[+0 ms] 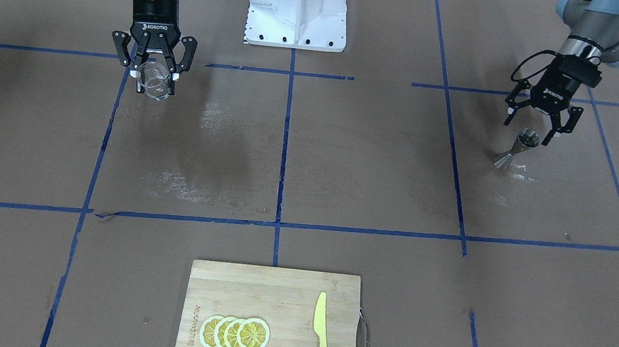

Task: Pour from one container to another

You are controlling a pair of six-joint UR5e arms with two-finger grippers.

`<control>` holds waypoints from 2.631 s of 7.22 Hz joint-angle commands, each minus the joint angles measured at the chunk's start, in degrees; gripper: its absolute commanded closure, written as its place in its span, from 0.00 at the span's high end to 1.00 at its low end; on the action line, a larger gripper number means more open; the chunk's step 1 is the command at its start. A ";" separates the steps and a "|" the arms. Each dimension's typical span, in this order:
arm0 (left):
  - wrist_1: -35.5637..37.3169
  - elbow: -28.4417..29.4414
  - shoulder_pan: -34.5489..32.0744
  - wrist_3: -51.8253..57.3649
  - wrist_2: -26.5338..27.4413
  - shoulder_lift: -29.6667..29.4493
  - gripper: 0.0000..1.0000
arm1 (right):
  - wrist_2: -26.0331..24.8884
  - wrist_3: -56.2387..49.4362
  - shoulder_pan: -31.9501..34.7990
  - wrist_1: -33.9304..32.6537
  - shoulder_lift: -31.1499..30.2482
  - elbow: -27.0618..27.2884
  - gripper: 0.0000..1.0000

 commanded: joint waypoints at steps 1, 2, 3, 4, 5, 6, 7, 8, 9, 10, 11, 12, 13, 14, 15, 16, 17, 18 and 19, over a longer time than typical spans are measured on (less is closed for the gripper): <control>2.12 -0.26 -3.38 0.43 -7.42 3.85 1.00 | -0.50 0.30 -0.02 0.00 0.01 -0.25 0.00; 2.83 -0.43 -5.06 1.05 -12.42 5.86 1.00 | -1.20 2.22 -0.10 0.00 0.01 -0.69 0.00; 2.84 -0.52 -6.64 1.40 -17.17 7.80 1.00 | -1.38 2.32 -0.10 0.00 -0.07 -0.87 0.00; 2.84 -0.43 -8.92 4.62 -21.22 9.21 1.00 | -1.47 2.32 -0.10 0.00 -0.07 -1.04 0.00; 3.88 0.00 -13.29 9.79 -25.52 9.40 1.00 | -3.03 3.37 -0.19 0.00 -0.42 -2.00 0.00; 8.85 -0.34 -20.91 15.06 -31.31 8.35 1.00 | -4.44 7.64 -0.80 0.00 -0.69 -2.97 0.00; 14.30 -0.17 -30.29 23.90 -37.89 5.04 1.00 | -6.54 9.95 -1.94 0.00 -1.99 -3.15 0.00; 24.45 -0.08 -40.57 32.26 -43.53 0.39 1.00 | -8.83 15.71 -3.60 0.09 -5.05 -4.63 0.00; 33.68 -0.43 -45.54 37.82 -48.63 -3.48 1.00 | -10.42 18.47 -4.66 0.01 -6.56 -5.08 0.00; 40.48 -0.43 -48.98 38.49 -51.81 -7.61 1.00 | -11.13 19.89 -5.37 0.00 -7.45 -5.61 0.00; 46.29 -0.52 -50.32 38.49 -52.54 -11.13 1.00 | -12.09 24.77 -6.33 0.00 -9.89 -7.88 0.00; 49.91 -1.22 -50.77 38.49 -52.81 -12.65 1.00 | -12.54 26.30 -7.04 0.00 -10.70 -8.25 0.00; 58.56 -3.14 -52.08 38.49 -56.03 -15.19 1.00 | -12.63 28.84 -7.74 0.00 -11.14 -9.90 0.00; 71.53 -5.33 -56.45 38.41 -59.89 -21.30 1.00 | -14.54 30.87 -8.53 0.00 -11.32 -11.92 0.00; 78.79 -7.96 -58.23 37.97 -60.19 -22.76 1.00 | -14.74 31.06 -8.98 0.00 -11.50 -12.29 0.00; 80.69 -9.56 -58.25 37.88 -60.11 -22.42 1.00 | -14.48 32.28 -9.07 0.00 -11.50 -14.82 0.00; 80.80 -9.57 -58.25 37.88 -60.02 -22.42 1.00 | -14.30 33.25 -8.98 0.00 -11.50 -14.93 0.00; 80.71 -9.66 -58.25 37.88 -60.02 -22.42 1.00 | -13.78 33.43 -8.98 0.00 -11.50 -15.80 0.00; 80.71 -9.66 -58.25 37.88 -60.02 -22.42 1.00 | -13.60 34.13 -8.98 0.00 -11.59 -16.07 0.00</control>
